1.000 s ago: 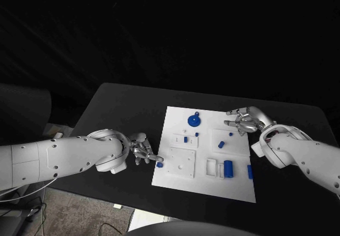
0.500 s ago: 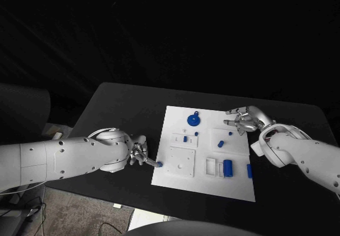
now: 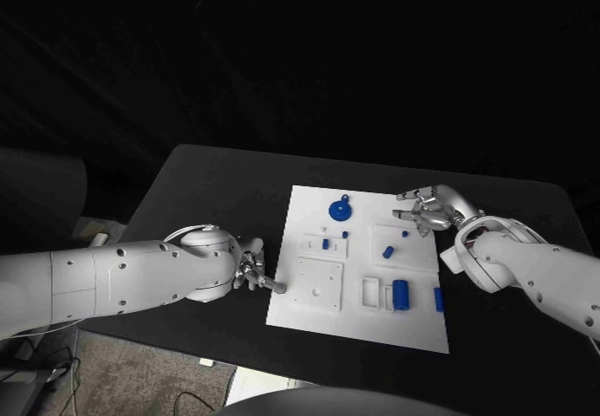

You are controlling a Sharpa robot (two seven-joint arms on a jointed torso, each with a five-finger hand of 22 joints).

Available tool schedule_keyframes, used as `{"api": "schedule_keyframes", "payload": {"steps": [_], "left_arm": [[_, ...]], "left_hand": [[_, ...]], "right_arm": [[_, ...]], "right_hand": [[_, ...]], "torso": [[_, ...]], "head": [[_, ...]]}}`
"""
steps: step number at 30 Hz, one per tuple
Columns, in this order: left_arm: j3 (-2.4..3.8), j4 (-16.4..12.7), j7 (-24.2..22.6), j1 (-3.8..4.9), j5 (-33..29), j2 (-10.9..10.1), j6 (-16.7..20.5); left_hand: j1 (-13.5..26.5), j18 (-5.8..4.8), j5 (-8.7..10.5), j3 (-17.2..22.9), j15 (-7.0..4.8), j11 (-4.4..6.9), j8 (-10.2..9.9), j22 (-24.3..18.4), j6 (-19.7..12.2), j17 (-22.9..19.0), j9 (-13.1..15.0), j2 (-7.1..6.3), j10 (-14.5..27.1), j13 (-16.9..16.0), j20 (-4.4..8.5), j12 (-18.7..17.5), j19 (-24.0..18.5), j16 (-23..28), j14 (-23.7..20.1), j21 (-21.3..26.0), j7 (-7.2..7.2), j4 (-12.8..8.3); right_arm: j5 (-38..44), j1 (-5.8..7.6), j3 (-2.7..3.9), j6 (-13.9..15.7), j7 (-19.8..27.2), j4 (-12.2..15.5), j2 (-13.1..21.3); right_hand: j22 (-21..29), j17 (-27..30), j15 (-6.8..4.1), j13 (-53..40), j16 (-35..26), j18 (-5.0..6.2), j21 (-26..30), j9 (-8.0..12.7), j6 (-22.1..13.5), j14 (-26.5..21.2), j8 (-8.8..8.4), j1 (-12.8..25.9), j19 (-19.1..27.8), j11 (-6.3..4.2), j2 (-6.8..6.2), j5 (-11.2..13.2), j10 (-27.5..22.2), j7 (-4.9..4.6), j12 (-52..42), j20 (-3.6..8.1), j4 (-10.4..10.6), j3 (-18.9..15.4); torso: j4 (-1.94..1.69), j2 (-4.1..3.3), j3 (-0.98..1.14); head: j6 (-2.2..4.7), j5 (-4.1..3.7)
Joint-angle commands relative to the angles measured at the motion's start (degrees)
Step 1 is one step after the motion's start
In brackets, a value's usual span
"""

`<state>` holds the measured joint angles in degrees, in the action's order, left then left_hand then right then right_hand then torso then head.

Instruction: Assemble the parts on the task board

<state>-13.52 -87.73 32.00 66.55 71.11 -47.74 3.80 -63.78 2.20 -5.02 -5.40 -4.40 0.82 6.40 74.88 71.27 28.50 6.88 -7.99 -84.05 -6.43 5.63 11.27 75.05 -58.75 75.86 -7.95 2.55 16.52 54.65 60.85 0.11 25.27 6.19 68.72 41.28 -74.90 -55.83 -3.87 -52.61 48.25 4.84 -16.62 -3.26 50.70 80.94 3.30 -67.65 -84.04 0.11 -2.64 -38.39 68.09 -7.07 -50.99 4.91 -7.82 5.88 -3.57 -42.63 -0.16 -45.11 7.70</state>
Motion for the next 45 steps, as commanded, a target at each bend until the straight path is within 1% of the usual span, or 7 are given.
{"api": "schedule_keyframes", "payload": {"steps": [1,9,20,26,32,37,45], "left_arm": [[-0.15,0.2,0.2,-0.46,-0.9,0.5,-0.1],[-0.15,1.0,0.3,-1.01,-1.0,1.6,-0.5],[-0.15,2.0,0.8,-1.46,0.3,2.9,-1.3],[-0.15,2.6,1.1,-1.78,0.8,3.3,-1.3],[-0.15,2.8,0.8,-1.90,0.4,3.0,-1.4],[-0.14,2.7,0.2,-1.93,-1.2,2.5,-1.5],[-0.12,2.4,-1.0,-1.94,-3.7,1.7,-1.0]], "left_hand": [[0.0,-0.92,-0.26,0.2,-0.13,0.37,0.1,0.1,0.1,0.0,-0.1,0.59,-0.5,-0.1,0.01,0.2,0.4,-0.1,0.3,0.3,-0.32,0.0],[-1.4,-0.96,-0.72,0.2,-0.18,0.45,0.6,0.5,0.0,0.1,0.1,1.40,-0.4,-0.2,0.05,0.9,0.5,-0.4,0.3,0.6,-0.41,-0.5],[-2.1,-1.05,-1.50,-1.1,-0.30,0.61,0.9,0.8,0.2,0.0,0.3,4.22,-0.4,-0.3,0.17,1.6,0.8,-0.6,0.3,0.9,-0.56,-4.4],[-2.9,-1.08,-1.54,-2.9,-0.37,0.68,1.0,0.9,0.4,0.0,0.3,7.18,-0.6,-0.3,0.23,1.6,0.9,-0.7,0.3,0.9,-0.62,-7.9],[-9.7,-1.14,-1.72,-3.5,-0.28,0.58,0.5,0.8,0.0,-0.2,0.0,11.19,-0.1,0.3,0.16,0.8,0.6,-0.4,0.1,1.2,-0.64,-11.4],[-14.3,-1.02,-1.93,-3.1,-0.07,0.32,-0.2,0.8,-0.6,-0.3,-0.4,14.41,0.1,1.3,-0.03,-0.6,0.4,-0.2,-0.2,1.3,-0.57,-13.2],[-18.5,-0.82,-2.12,-2.9,0.10,0.08,-0.2,1.0,-1.5,-0.6,-0.3,17.98,-0.1,2.3,-0.23,-2.3,0.1,-0.1,-0.4,1.4,-0.45,-16.1]], "right_arm": [[0.5,-0.04,0.00,-0.8,0.4,0.1,-0.1],[0.5,-0.04,-0.01,-0.8,0.4,0.1,0.0],[0.5,-0.04,-0.01,-0.8,0.4,0.2,0.1],[0.5,-0.04,-0.01,-0.8,0.4,0.3,0.2],[0.5,-0.04,-0.01,-0.8,0.4,0.3,0.3],[0.5,-0.03,-0.01,-0.8,0.4,0.3,0.3],[0.5,-0.03,-0.01,-0.7,0.4,0.2,0.3]], "right_hand": [[-2.0,0.0,-0.14,0.0,0.3,0.63,-0.2,-0.1,0.3,0.3,0.01,0.6,-2.0,-0.11,-0.19,-0.3,0.2,-0.01,-0.2,0.17,0.1,0.3],[-2.0,0.0,-0.14,0.0,0.3,0.63,-0.2,-0.1,0.3,0.3,0.01,0.6,-2.0,-0.11,-0.19,-0.3,0.2,-0.01,-0.2,0.17,0.1,0.3],[-2.0,0.0,-0.14,0.0,0.3,0.63,-0.2,-0.1,0.3,0.3,0.01,0.6,-2.0,-0.11,-0.19,-0.3,0.2,-0.01,-0.2,0.17,0.1,0.3],[-2.0,0.0,-0.14,0.0,0.3,0.63,-0.2,-0.1,0.3,0.3,0.01,0.6,-2.0,-0.11,-0.19,-0.3,0.2,-0.01,-0.2,0.17,0.1,0.3],[-2.0,0.0,-0.14,0.0,0.3,0.63,-0.2,-0.1,0.3,0.3,0.00,0.6,-2.0,-0.11,-0.18,-0.3,0.2,-0.01,-0.2,0.17,0.1,0.3],[-2.0,-0.1,-0.15,0.0,0.3,0.62,-0.2,-0.1,0.3,0.3,0.00,0.8,-2.0,-0.11,-0.13,-0.3,0.2,-0.02,-0.2,0.17,0.0,0.3],[-2.0,-0.1,-0.14,-0.1,0.4,0.62,-0.2,-0.1,0.4,0.3,0.01,0.8,-2.0,-0.11,-0.12,-0.3,0.2,0.00,-0.2,0.17,0.1,0.3]], "torso": [[-0.01,0.01,0.00],[-0.03,0.05,0.01],[0.00,-0.01,-0.01],[-0.03,0.00,0.02],[-0.05,0.07,0.01],[-0.06,0.07,-0.02],[-0.12,0.06,-0.10]], "head": [[-0.08,-0.12],[-0.11,-0.43],[-0.13,-0.77],[-0.24,-1.00],[-0.34,-1.12],[-0.31,-1.14],[-0.24,-1.05]]}}
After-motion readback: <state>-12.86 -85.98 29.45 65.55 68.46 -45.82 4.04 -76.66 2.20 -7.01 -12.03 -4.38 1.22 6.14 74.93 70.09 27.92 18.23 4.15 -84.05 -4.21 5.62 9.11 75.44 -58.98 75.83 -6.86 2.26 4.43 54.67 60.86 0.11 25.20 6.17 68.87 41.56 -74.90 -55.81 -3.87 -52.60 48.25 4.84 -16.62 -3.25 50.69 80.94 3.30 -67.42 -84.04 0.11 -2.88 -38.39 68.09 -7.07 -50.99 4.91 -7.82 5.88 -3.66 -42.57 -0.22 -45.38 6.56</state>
